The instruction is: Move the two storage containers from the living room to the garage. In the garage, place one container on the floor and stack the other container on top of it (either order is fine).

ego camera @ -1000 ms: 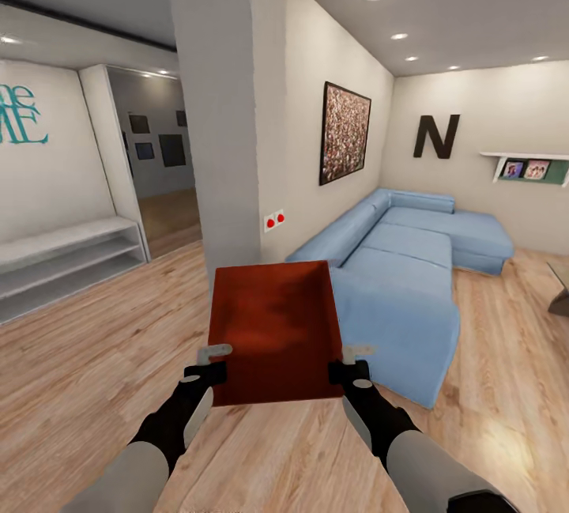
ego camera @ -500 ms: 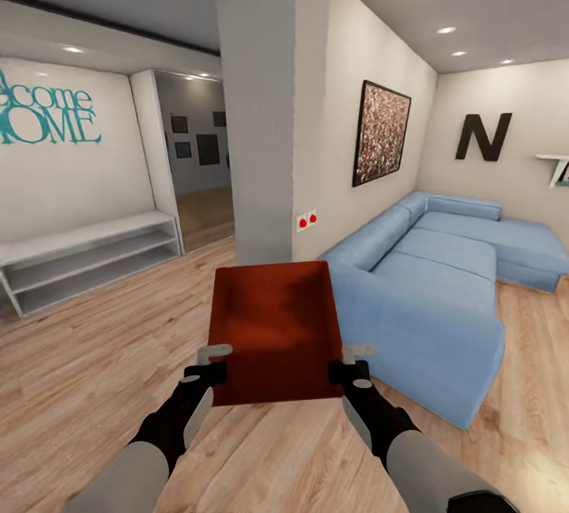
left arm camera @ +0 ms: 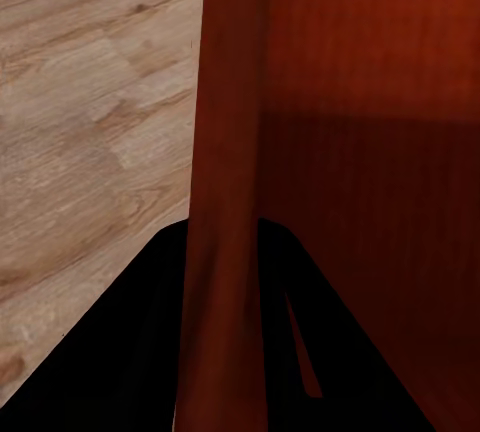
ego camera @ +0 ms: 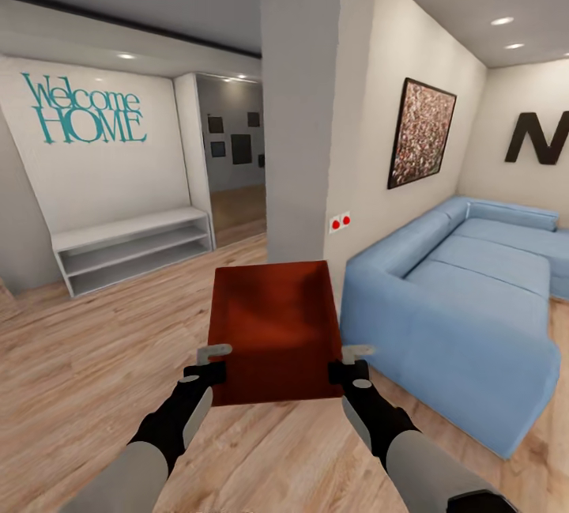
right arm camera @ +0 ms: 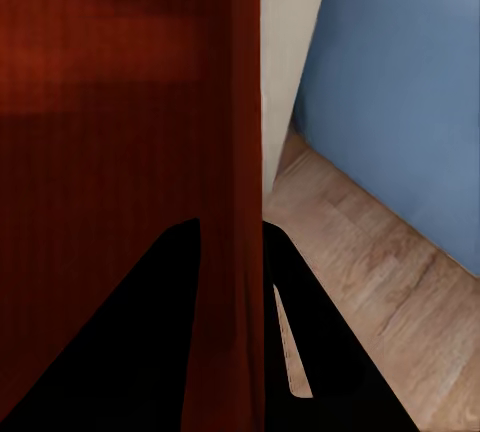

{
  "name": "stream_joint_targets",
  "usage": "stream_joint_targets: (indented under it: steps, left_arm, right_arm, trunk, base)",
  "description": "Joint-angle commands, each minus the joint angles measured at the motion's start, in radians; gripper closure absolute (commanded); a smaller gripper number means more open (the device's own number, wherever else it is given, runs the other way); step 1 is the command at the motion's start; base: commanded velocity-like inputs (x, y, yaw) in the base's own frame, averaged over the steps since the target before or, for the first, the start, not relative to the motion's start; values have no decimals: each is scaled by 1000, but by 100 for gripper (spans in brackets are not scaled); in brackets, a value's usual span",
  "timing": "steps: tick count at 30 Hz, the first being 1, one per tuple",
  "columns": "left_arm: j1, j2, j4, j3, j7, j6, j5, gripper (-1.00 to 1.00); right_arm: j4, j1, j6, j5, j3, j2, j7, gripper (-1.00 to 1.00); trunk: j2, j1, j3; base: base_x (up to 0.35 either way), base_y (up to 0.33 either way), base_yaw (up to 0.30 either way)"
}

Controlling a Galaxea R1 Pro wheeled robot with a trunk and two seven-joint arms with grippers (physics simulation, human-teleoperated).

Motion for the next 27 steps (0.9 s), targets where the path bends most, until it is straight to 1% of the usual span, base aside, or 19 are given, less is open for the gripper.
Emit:
stream_joint_targets:
  steps: [1,27]
  left_arm:
    - [-1,3,-2,4,30,8,-4,100]
    - [-1,3,-2,4,30,8,-4,100]
  right_arm:
    - [-4,-1,4,15,-55,-4,-27,100]
    - [-4,-1,4,15,-55,-4,-27,100]
  trunk:
    - [-2,0,-2]
    - [-2,0,0]
  base:
    - [0,0,268]
    - [0,0,268]
